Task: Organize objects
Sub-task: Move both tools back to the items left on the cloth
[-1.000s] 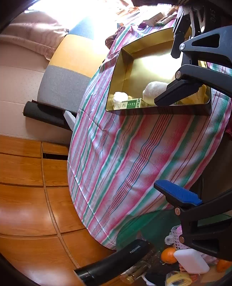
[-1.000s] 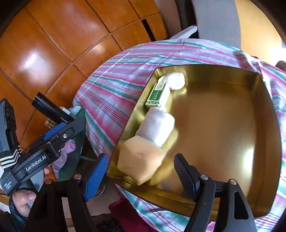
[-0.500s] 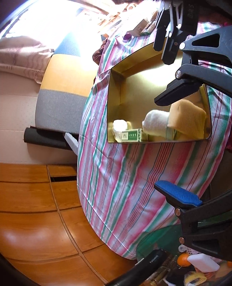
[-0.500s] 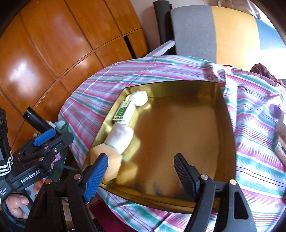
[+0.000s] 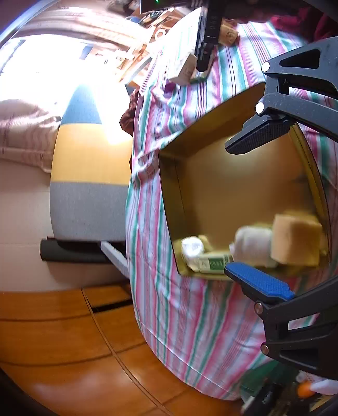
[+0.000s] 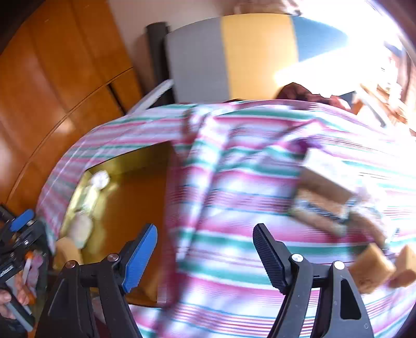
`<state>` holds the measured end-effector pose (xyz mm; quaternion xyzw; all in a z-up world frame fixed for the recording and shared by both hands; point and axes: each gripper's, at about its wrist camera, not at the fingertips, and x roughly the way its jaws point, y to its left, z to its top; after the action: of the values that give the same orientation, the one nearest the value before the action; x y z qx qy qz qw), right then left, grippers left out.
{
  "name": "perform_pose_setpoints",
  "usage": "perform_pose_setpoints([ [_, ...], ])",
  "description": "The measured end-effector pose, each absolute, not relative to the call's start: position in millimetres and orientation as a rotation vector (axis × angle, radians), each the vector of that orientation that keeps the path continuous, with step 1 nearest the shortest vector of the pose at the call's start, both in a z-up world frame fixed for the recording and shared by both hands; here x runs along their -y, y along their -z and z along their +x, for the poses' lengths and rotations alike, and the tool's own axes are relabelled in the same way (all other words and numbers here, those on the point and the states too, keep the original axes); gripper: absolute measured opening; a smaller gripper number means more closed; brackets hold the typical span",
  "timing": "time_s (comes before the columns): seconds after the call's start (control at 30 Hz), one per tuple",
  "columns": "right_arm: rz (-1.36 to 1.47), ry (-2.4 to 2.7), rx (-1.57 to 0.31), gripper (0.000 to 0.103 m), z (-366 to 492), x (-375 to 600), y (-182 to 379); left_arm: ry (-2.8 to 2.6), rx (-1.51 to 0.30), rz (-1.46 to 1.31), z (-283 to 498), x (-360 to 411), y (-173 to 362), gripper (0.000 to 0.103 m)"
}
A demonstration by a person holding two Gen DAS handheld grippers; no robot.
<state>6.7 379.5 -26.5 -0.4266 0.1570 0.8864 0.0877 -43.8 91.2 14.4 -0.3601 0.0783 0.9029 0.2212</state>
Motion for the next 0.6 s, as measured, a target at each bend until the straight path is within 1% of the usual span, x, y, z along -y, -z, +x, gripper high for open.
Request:
perform_pose_setpoints([
  [0.3, -1.069, -2.373, -0.551, 0.077, 60.9, -514.4, 24.6, -2.307, -0.301, -0.979, -45.6, -187.3, -19.6, 0.086],
  [0.47, -0.928, -2.268, -0.719, 0.077, 95.3, -562.8, 41.2, -2.192, -0.370, -0.988, -43.7, -255.7, -15.4, 0.086],
  [0.53, -0.911, -2.228, -0.808, 0.077, 104.6, -575.6, 49.1, -2.150, -0.394, -1.005, -43.8, -283.9, -10.2, 0.090],
  [0.6, -0.902, -2.190, -0.858, 0.077, 110.8, -585.1, 52.0, -2.109, -0.416, -1.032, -44.0, -309.7, -1.3, 0.090],
])
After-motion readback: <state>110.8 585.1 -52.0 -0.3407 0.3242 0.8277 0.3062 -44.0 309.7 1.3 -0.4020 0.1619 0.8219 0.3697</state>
